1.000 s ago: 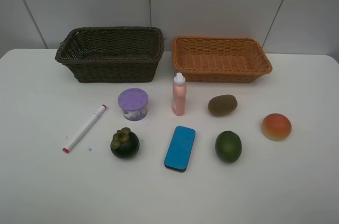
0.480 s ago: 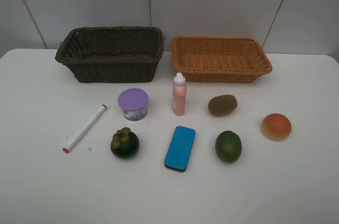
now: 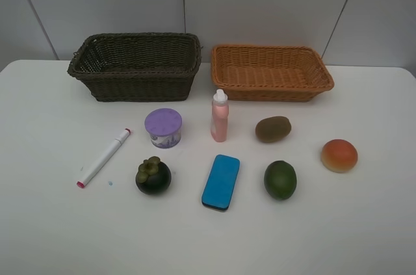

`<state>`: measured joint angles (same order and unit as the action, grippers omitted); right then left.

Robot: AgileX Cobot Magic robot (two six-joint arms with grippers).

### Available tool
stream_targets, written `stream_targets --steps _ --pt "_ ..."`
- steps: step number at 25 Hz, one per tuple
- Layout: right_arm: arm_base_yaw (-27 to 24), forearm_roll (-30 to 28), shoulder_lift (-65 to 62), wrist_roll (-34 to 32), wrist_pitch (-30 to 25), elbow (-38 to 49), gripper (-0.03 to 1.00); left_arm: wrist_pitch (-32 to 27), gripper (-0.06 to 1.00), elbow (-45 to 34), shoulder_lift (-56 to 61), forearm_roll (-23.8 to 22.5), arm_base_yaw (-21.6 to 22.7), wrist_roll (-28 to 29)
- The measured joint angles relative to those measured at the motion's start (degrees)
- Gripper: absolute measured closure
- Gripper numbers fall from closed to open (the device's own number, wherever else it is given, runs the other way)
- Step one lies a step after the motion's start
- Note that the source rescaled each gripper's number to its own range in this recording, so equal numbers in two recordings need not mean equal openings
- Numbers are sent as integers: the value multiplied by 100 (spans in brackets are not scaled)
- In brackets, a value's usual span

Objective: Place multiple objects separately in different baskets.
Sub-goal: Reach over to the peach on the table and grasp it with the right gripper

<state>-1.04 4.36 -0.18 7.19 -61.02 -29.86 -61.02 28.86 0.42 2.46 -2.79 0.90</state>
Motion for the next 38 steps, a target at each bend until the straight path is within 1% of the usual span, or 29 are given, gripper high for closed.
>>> stream_targets --steps 34,38 --pt "0 0 0 -7 0 0 -1 0 -5 0 0 0 0 0" --pt "0 26 349 -26 0 0 -1 0 -5 0 0 0 0 0"
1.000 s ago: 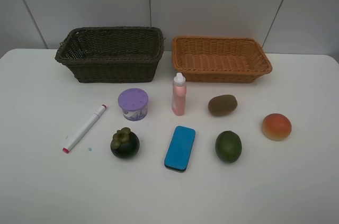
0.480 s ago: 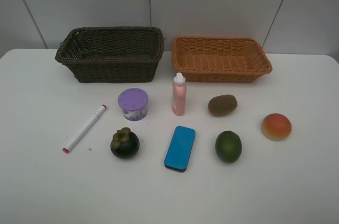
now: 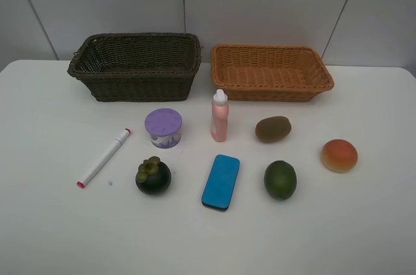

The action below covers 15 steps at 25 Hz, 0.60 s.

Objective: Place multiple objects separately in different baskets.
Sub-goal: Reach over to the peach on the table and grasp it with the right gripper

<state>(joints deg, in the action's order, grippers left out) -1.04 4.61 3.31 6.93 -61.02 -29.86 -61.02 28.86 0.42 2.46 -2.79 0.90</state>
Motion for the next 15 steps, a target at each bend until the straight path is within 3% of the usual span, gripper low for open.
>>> stream_targets --steps 10,15 --pt "0 -16 2038 -18 361 -348 -1 0 -5 0 0 0 0 0" --pt "0 -96 3059 -18 799 -442 -1 0 -5 0 0 0 0 0"
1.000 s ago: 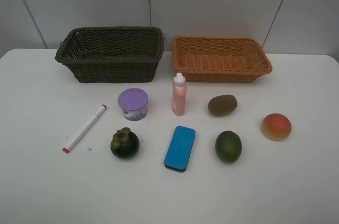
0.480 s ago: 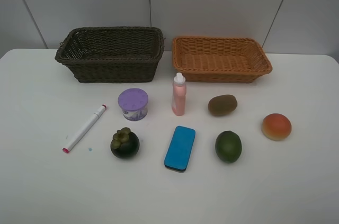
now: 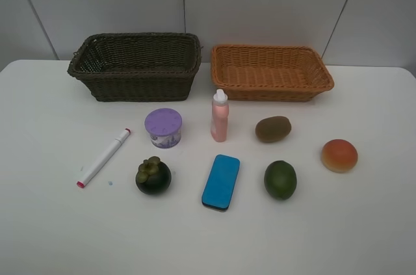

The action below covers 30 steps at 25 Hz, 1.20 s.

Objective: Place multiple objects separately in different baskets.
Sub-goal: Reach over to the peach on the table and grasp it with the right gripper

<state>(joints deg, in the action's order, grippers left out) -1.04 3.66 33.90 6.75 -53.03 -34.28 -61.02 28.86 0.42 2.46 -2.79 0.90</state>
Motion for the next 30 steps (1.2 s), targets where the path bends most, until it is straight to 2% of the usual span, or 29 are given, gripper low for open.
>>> stream_targets --steps 17,30 --pt "0 1 2944 -66 1619 -11 -1 0 -5 0 0 0 0 0" --pt "0 24 4662 -88 2593 -11 -1 0 -5 0 0 0 0 0"
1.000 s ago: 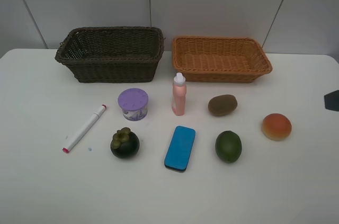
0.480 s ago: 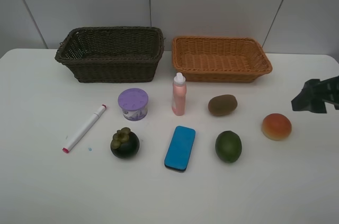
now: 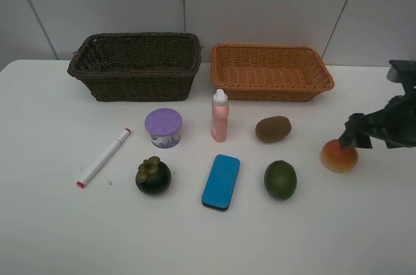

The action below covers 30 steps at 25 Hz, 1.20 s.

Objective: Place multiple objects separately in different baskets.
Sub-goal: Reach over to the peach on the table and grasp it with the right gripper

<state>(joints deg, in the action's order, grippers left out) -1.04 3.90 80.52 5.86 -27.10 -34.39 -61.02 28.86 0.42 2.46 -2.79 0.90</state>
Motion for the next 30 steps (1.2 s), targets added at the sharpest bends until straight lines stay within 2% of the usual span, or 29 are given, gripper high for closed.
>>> stream_targets --steps 18,30 --pt "91 10 1083 0 841 -18 -1 0 -5 0 0 0 0 0" --pt "216 84 1483 0 948 -173 -1 0 -5 0 0 0 0 0"
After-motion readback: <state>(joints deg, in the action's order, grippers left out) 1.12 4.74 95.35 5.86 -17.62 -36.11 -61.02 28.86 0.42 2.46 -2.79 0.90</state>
